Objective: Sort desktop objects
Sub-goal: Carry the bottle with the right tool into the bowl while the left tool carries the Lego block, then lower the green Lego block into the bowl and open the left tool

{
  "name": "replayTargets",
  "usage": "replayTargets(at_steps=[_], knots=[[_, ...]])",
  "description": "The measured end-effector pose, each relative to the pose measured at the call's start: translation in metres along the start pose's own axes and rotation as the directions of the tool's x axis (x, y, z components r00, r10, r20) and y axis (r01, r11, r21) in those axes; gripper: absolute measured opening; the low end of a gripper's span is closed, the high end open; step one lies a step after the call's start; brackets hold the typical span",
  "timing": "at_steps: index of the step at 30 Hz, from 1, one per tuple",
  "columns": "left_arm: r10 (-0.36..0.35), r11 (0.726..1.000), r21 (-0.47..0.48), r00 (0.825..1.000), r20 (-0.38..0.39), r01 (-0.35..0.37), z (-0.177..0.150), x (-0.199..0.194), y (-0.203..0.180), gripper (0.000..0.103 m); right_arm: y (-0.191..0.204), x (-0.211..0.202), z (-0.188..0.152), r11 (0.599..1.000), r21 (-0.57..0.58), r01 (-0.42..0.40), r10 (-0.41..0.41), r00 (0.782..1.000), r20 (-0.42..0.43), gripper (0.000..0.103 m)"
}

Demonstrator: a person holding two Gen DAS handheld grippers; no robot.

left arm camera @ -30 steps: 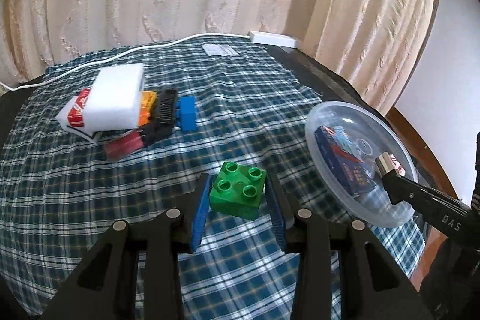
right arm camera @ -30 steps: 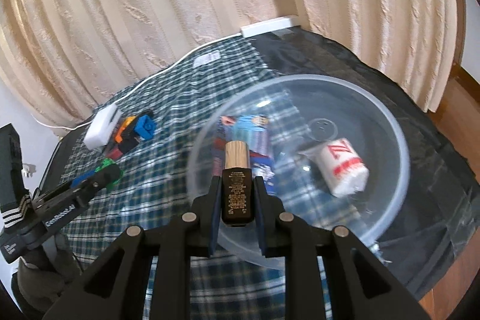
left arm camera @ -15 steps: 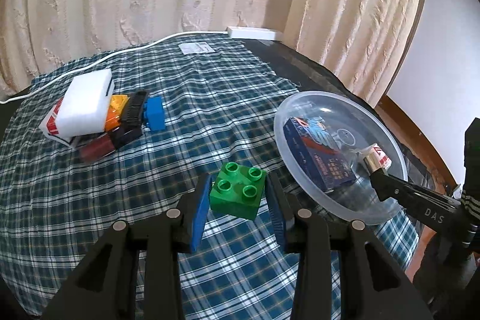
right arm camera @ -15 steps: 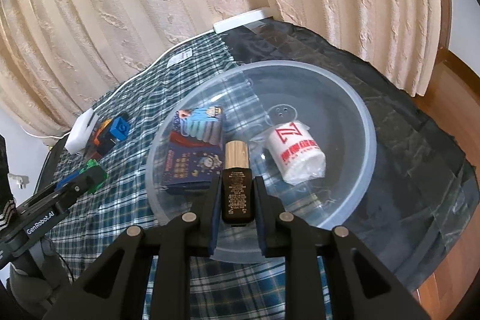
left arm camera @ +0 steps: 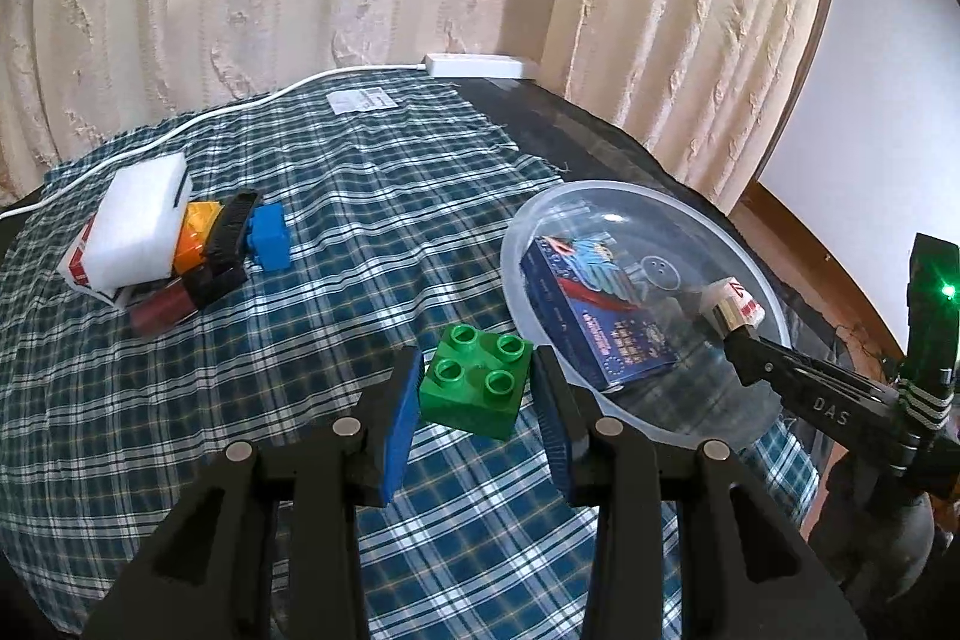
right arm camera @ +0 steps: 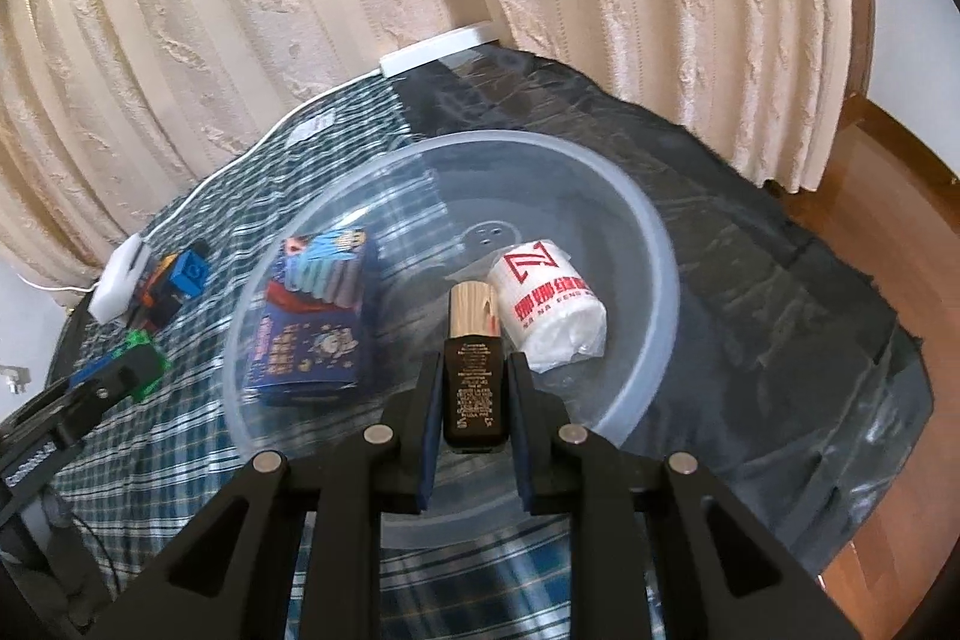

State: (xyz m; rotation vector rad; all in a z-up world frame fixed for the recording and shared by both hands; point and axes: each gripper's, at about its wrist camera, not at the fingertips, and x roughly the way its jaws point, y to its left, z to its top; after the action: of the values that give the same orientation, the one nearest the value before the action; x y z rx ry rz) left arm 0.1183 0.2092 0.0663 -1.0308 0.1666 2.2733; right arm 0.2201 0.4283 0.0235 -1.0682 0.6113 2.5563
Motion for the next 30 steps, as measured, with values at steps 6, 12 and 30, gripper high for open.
replayTargets(at_steps=[6,12,30], knots=[[-0.021,1.0,0.019,1.0,0.003,0.021,0.002,0.0,-0.012,0.04,0.001,0.0,0.001,0.999,-0.023,0.023,-0.022,1.0,0.01,0.022],[-0.054,0.998,0.039,0.999,-0.001,0.054,0.005,0.003,-0.023,0.04,0.003,0.001,-0.001,0.999,-0.034,0.004,-0.004,1.0,-0.002,0.023],[-0.176,0.977,0.108,0.982,-0.062,0.182,0.001,0.021,-0.062,0.04,0.0,-0.014,0.001,0.999,0.003,-0.047,0.047,0.998,0.035,0.023]])
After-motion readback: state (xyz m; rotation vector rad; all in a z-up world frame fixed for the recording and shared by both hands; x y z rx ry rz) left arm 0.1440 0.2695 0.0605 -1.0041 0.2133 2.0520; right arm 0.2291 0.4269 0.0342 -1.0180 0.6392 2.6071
